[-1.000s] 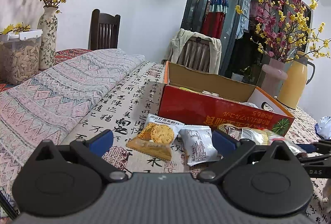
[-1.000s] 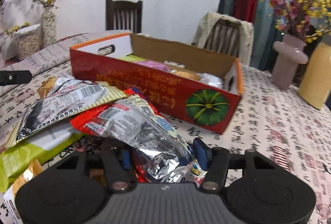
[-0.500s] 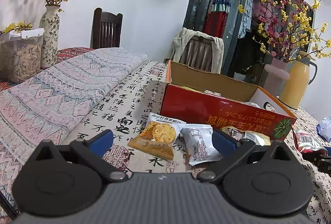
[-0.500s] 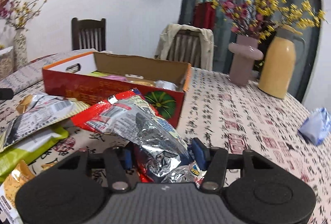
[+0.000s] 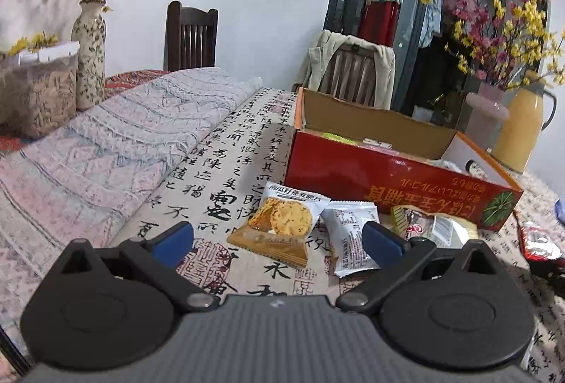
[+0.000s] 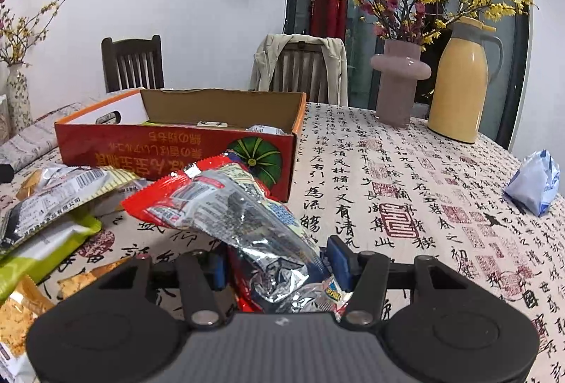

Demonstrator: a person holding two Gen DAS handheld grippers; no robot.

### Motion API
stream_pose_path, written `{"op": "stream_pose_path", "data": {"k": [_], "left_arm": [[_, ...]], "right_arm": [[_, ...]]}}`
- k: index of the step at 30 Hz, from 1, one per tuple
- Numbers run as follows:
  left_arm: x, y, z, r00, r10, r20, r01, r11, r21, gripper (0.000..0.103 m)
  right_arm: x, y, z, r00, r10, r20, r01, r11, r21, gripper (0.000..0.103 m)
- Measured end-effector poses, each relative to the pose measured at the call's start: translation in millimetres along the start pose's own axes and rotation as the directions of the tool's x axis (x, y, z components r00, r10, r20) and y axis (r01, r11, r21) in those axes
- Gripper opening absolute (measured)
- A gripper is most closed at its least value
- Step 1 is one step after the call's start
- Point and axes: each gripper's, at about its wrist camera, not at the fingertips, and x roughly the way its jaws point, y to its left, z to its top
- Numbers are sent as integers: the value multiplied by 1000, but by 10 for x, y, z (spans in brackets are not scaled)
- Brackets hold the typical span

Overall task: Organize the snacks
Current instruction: 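Grasp the long silver wafer packet with the left tool while the right tool holds the foil bag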

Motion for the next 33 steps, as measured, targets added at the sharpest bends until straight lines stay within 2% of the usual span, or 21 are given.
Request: {"op": "stream_pose_path", "data": {"k": [7,17,25,29,31,33], "left_arm": [[-167,-308,140,999,-41,5,40,997,70,103],[-97,-777,69,993,-91,-81,104,982,161,103],[76,-949,-13,979,-121,-163,149,973,174,103],[174,-1022,-37,973,-105,-204,144,973,183,103],[229,-1025,-45,966,-112,-233,152,975,164,103],[279,-1019,-51,957,-120,-265,162,976,143,98]], "right_arm": [[-15,-40,-7,1000,12,12,-12,1000,27,54],[-74,-58,-47,998,31,49,-33,998,46,54],[-87,-67,-60,997,52,60,-55,997,48,54],[-88,-76,-64,996,65,63,-69,996,52,55],[-89,-79,-62,995,71,63,-74,996,56,55],[-88,-84,-63,995,75,64,-79,995,58,55]]}}
